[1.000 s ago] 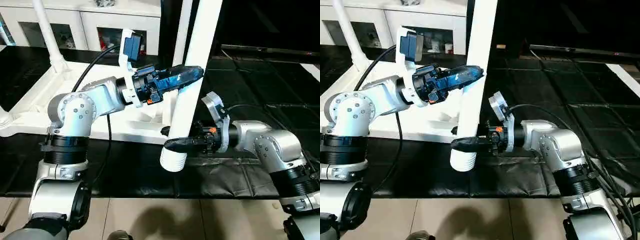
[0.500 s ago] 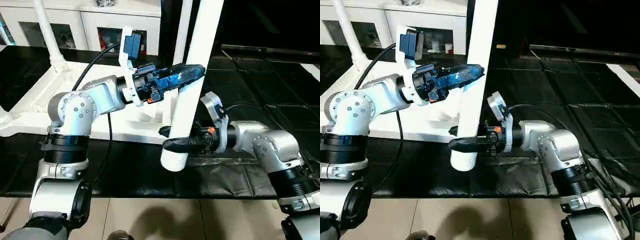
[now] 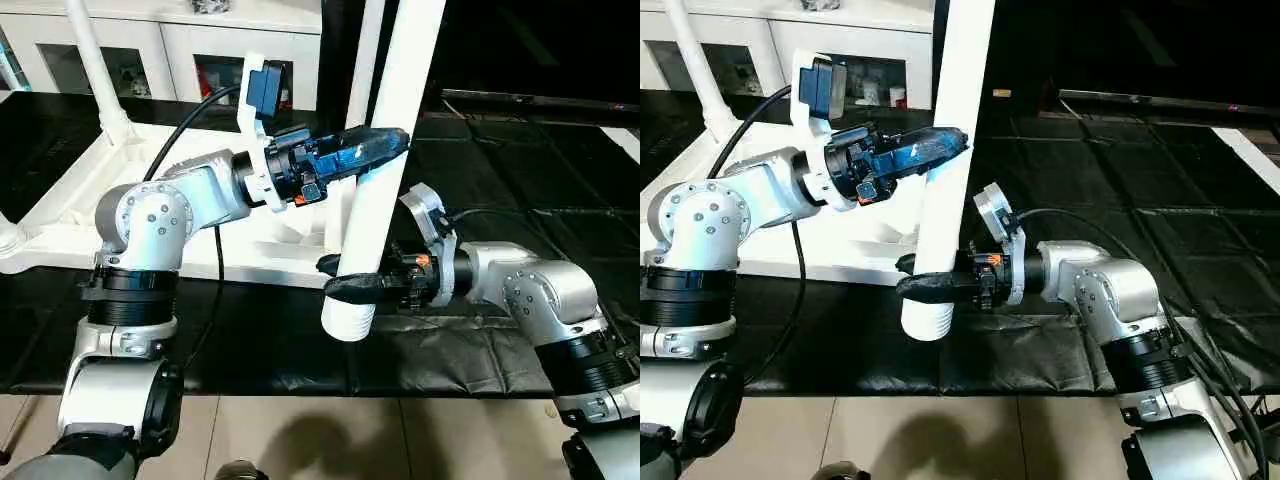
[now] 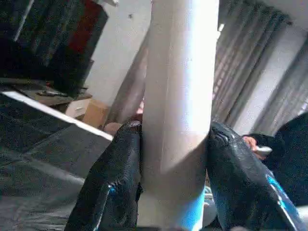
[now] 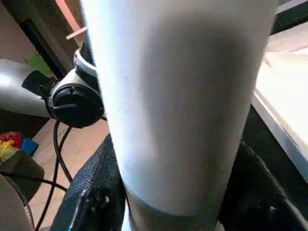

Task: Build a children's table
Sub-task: Pick table leg

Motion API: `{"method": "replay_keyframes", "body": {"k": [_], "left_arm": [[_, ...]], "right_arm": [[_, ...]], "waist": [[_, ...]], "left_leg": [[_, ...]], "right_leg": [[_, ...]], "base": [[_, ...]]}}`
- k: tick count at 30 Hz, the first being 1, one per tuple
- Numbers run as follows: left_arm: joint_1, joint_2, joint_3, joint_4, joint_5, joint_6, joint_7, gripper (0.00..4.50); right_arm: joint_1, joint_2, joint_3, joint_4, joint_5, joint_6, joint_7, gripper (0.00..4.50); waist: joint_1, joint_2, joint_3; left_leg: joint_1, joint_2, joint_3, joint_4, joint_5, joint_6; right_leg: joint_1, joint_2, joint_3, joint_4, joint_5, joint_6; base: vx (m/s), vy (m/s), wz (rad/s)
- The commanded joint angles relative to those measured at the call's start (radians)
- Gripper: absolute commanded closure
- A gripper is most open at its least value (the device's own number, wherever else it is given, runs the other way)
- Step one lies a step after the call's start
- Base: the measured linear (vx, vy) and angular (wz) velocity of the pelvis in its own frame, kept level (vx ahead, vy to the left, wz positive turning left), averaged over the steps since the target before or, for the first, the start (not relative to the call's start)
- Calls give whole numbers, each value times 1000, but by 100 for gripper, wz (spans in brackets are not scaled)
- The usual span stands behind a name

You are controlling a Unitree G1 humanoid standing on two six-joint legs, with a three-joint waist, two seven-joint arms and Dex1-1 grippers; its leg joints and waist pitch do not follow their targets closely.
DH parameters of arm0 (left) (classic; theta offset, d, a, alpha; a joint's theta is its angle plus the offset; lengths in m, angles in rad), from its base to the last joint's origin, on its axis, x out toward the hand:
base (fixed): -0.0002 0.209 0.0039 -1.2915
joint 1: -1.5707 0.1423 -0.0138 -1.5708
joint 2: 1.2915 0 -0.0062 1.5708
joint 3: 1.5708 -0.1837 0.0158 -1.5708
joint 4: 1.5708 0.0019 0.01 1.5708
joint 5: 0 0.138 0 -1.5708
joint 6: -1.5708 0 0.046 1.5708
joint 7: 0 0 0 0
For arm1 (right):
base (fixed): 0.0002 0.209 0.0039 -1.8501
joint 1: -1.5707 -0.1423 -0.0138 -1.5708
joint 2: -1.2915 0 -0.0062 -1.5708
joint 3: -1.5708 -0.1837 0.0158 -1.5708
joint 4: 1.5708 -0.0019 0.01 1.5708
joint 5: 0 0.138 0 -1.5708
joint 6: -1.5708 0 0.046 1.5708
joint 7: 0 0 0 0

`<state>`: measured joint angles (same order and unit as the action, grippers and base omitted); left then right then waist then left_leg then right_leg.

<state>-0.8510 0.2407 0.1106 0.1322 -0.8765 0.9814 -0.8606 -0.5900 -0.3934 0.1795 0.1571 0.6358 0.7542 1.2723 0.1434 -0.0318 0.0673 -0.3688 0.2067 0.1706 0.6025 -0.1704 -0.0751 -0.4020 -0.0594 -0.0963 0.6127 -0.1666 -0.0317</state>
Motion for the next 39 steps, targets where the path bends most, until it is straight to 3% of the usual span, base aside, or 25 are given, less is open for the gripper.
{"method": "replay_keyframes", "body": {"k": [1, 2, 6, 9, 14, 16, 20, 23, 24, 25, 26, 27, 28, 29, 32, 34, 35, 37, 39], "left_arm": [[-48, -18, 15, -2, -43, 32, 23, 273], [-50, -22, 22, -3, -52, 34, 25, 217], [-55, -40, 38, -2, -55, 32, 63, 200], [-52, -53, 36, 1, -17, -5, 103, 161], [-50, -92, 84, 21, 5, -76, 185, 158], [-46, -111, 107, 26, 5, -106, 217, 158], [-39, -126, 146, 25, 5, -159, 261, 158], [-25, -123, 183, 33, 11, -203, 297, 158], [-25, -123, 183, 33, 11, -203, 297, 158], [-36, -96, 167, 94, 102, -238, 373, 158], [-39, -71, 126, 114, 172, -254, 397, 158], [-43, -27, 47, 146, 287, -272, 434, 158], [-44, -5, 4, 159, 343, -277, 448, 158], [-44, 7, -21, 167, 378, -287, 461, 158], [-45, 2, -58, 143, 395, -304, 437, 158], [-48, -19, -93, 73, 374, -285, 411, 158], [-48, -19, -93, 73, 374, -285, 411, 158], [-54, -32, -120, 24, 361, -271, 399, 158], [-63, -39, -139, -5, 366, -262, 396, 158]], "right_arm": [[-3, 3, -28, 13, -12, 4, -40, 250], [-3, 6, -34, 13, -10, 6, -48, 253], [6, 17, -52, -2, 11, 27, -68, 255], [13, 27, -57, -6, 12, 15, -81, 255], [28, 86, -123, -11, 20, -27, -182, 256], [35, 105, -144, -16, 16, -33, -230, 256], [43, 130, -136, -31, -17, -62, -299, 256], [45, 168, -134, -30, -71, -138, -358, 256], [45, 168, -134, -30, -71, -138, -358, 256], [43, 188, -139, -26, -91, -181, -393, 256], [41, 191, -139, -25, -98, -186, -408, 256], [41, 190, -129, -22, -129, -215, -431, 256], [41, 188, -121, -21, -149, -232, -441, 256], [44, 186, -111, -19, -168, -246, -453, 256], [52, 198, -95, -12, -198, -268, -482, 256], [57, 214, -85, 4, -217, -276, -505, 256], [57, 214, -85, 4, -217, -276, -505, 256], [54, 216, -78, 34, -248, -296, -532, 256], [54, 215, -85, 42, -254, -299, -545, 256]], "waist": [[-1, 7, -85], [-1, 6, -85], [1, 5, -85], [1, 8, -85], [-1, 8, -86], [0, -3, -86], [-2, 6, -86], [-3, 23, -87], [-6, 16, -87], [-8, 30, -86], [-11, 24, -86], [-10, 25, -84], [-11, 26, -85], [-11, 24, -84], [-7, 27, -89], [-8, 37, -92], [-8, 32, -93], [-10, 37, -90], [-14, 35, -86]], "left_leg": [[10, 22, -5, -57, -146, -6], [9, 22, -6, -58, -143, -5], [9, 22, -6, -58, -138, -3], [8, 22, -6, -58, -140, -5], [7, 22, -7, -59, -144, -11], [7, 22, -7, -59, -130, -10], [8, 22, -6, -60, -136, -14], [10, 23, -9, -60, -144, -23], [10, 22, -8, -61, -152, -24], [11, 21, -9, -61, -168, -25], [13, 19, -9, -63, -179, -23], [15, 18, -11, -65, -188, -21], [19, 20, -14, -68, -199, -26], [19, 20, -12, -68, -193, -31], [17, 27, -14, -67, -161, -41], [13, 27, -14, -64, -145, -42], [11, 27, -12, -62, -140, -37], [9, 24, -10, -62, -154, -34], [10, 20, -9, -62, -175, -32]], "right_leg": [[63, -79, 53, -71, -244, -144], [64, -80, 53, -72, -243, -145], [64, -79, 52, -71, -235, -147], [64, -80, 53, -74, -238, -139], [65, -81, 51, -76, -244, -134], [65, -81, 51, -72, -244, -131], [63, -81, 52, -75, -245, -119], [60, -81, 52, -72, -227, -123], [61, -79, 52, -73, -217, -126], [60, -76, 51, -74, -215, -126], [60, -72, 50, -77, -227, -106], [59, -71, 50, -80, -248, -90], [57, -70, 51, -80, -287, -47], [57, -73, 52, -83, -303, -32], [56, -80, 54, -74, -246, -69], [60, -82, 54, -60, -139, -144], [62, -82, 55, -57, -108, -165], [64, -82, 55, -59, -112, -175], [65, -80, 55, -68, -165, -161]], "base": [[0, 0, 0], [0, 0, 0], [0, 0, 0], [0, 0, 0], [0, 0, 0], [0, 0, 0], [0, 0, 0], [0, 0, 0], [0, 0, 0], [0, 0, 0], [0, 0, 0], [0, 0, 0], [0, 0, 0], [0, 0, 0], [0, 0, 0], [0, 0, 0], [0, 0, 0], [0, 0, 0], [0, 0, 0]]}}
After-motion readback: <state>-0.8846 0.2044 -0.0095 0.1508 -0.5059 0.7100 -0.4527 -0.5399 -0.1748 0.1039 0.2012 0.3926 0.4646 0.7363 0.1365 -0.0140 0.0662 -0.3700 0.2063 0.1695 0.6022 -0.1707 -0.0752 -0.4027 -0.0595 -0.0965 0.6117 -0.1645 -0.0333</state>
